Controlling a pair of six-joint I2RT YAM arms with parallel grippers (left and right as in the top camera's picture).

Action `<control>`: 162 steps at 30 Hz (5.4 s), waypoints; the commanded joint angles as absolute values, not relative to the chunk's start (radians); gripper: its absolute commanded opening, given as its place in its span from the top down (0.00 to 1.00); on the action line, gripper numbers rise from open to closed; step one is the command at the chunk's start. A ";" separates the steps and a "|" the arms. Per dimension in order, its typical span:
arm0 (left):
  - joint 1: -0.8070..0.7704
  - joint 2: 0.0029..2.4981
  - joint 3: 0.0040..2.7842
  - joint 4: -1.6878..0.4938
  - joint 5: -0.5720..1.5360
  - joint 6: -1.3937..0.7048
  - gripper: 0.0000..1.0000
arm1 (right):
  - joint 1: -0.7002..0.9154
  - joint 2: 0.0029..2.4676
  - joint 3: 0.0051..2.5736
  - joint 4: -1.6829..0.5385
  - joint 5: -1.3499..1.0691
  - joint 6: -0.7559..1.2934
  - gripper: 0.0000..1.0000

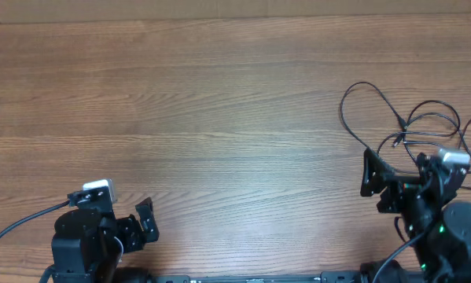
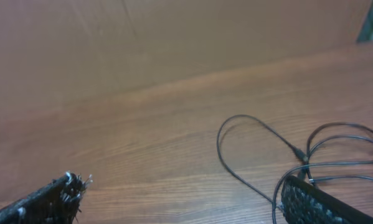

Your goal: Untangle cables

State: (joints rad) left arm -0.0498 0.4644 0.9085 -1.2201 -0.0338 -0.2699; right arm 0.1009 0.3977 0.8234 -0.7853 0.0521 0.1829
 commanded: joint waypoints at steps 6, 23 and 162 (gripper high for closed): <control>-0.046 0.460 0.902 -1.220 -0.026 -0.273 0.00 | 0.107 0.135 0.561 -0.514 0.032 0.179 0.00; -0.046 0.460 0.902 -1.220 -0.026 -0.273 0.00 | 0.107 0.003 0.165 0.064 0.025 0.126 0.00; -0.043 0.004 0.005 -0.067 0.124 0.086 0.00 | 0.109 0.003 0.008 -0.077 -0.081 -0.005 0.00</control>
State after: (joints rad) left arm -0.0498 0.0139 0.0086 -0.0658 0.1062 0.0784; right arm 0.1009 0.0113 0.0185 -0.0814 -0.0753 -0.0002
